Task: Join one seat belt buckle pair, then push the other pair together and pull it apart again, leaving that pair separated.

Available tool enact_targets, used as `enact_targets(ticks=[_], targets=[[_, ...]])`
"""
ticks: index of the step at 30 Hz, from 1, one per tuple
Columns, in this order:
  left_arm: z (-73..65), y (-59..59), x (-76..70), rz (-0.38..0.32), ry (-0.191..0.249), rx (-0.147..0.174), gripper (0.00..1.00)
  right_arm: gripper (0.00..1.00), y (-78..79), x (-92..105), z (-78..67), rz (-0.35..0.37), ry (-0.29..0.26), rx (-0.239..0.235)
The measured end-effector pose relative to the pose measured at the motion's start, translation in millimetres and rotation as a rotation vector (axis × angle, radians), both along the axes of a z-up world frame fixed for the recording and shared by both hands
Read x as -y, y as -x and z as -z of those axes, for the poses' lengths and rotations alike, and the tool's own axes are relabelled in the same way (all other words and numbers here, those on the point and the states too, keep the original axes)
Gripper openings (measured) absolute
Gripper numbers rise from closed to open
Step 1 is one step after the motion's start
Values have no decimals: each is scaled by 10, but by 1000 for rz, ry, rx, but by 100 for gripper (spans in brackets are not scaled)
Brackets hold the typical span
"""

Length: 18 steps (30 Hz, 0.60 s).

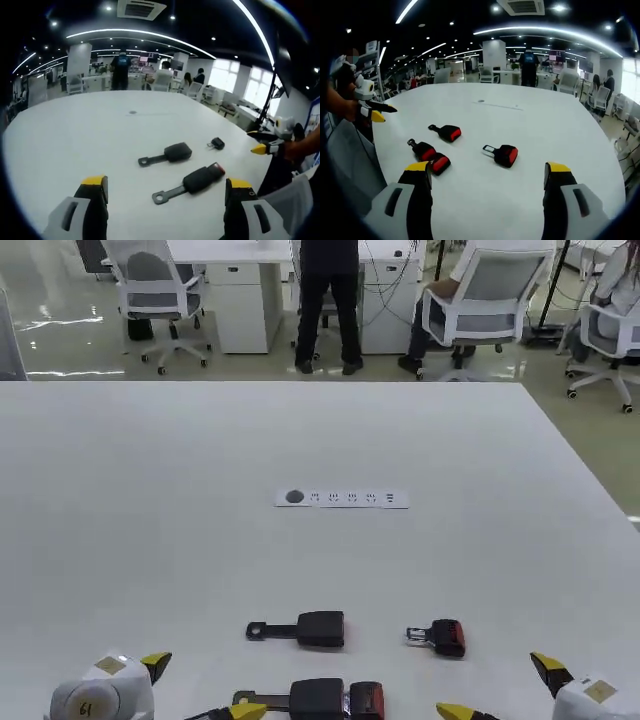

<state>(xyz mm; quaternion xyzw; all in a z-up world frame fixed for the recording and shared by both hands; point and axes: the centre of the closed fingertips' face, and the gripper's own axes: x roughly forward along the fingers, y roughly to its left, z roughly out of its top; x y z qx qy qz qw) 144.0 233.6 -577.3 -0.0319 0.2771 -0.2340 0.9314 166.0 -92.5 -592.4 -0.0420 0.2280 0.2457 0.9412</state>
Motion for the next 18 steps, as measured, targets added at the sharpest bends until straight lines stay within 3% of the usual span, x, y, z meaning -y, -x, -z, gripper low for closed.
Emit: enact_targets(ticks=[11,18], targets=[[-29,63,-51,46,-19,14,99,92,159,-16,2,27,-23,-4],[-106,83,2,65,-23,20,99,91,233,-36,23,29,-17,-8]])
